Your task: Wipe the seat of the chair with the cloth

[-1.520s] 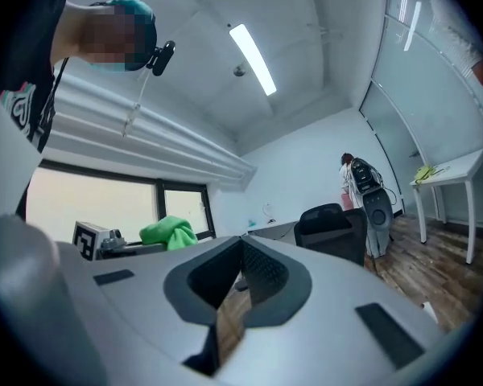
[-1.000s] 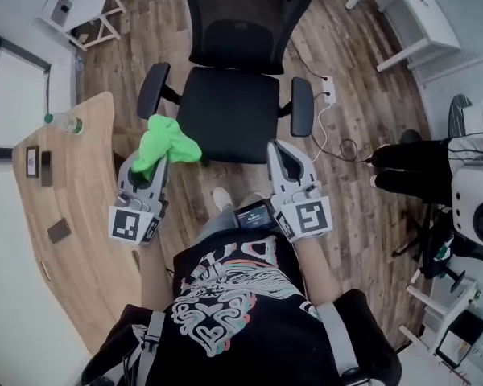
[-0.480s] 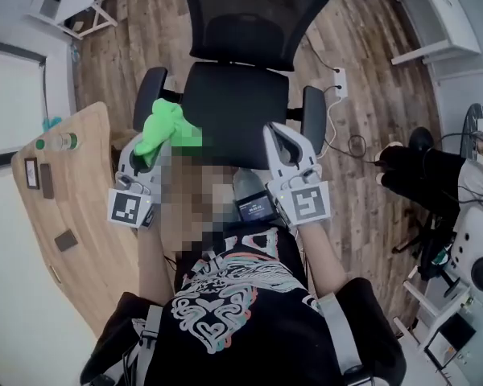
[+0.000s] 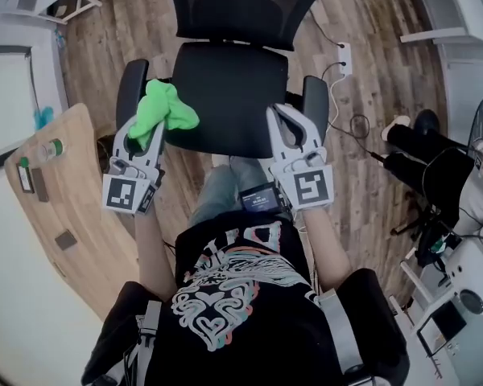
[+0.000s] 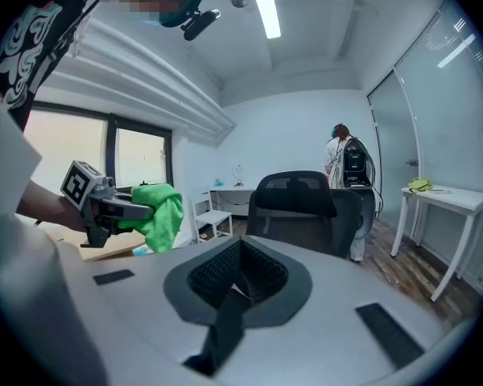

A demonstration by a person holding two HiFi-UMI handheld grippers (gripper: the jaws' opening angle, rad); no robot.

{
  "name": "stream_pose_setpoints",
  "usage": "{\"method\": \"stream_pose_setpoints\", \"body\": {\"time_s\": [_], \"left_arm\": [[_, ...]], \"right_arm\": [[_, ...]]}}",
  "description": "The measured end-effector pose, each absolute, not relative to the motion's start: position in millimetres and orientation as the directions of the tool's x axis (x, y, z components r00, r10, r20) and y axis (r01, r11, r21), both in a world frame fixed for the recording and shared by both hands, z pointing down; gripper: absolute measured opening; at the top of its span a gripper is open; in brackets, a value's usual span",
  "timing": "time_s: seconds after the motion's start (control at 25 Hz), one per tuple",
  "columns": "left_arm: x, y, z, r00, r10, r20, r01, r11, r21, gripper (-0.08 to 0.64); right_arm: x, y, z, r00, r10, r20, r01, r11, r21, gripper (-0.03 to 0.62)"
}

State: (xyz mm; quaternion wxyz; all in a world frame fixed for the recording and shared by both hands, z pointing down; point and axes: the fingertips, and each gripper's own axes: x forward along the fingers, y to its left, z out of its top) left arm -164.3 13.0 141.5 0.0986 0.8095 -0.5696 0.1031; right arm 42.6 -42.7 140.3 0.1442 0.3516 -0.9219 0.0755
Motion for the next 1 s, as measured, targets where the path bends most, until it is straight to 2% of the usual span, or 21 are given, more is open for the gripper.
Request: {"method": "stream_pose_setpoints", "body": {"time_s": [0.16,0.36,0.64,1.0], "left_arm": [[-158,-9,164,0.355,-0.874,0.332,-0.933,-0.353,0.068,0.098],[-158,-25,196,0.353,-0.834,0.424,-0.925,-0.378,0.028,0.098],[-171,-18,246,0.418,-0.788,0.452,-0.899,-0.431,0.080,0.098],[-177,-19,326,0.416,-0.751,0.512,-0.897,-0.433,0.093,0.098]], "right_arm": [[47,-58,161,-0.696,-0.622,0.359,-0.679,0.732,-0.051,0.003],[52,-63,181,-0.679,-0.622,0.389,-0.685,0.728,-0.033,0.002],[34,-43,227,-0.642,-0.610,0.464,-0.703,0.711,-0.039,0.002],[29,-47,299,-0.571,-0.633,0.523,-0.687,0.717,0.119,0.003]]}}
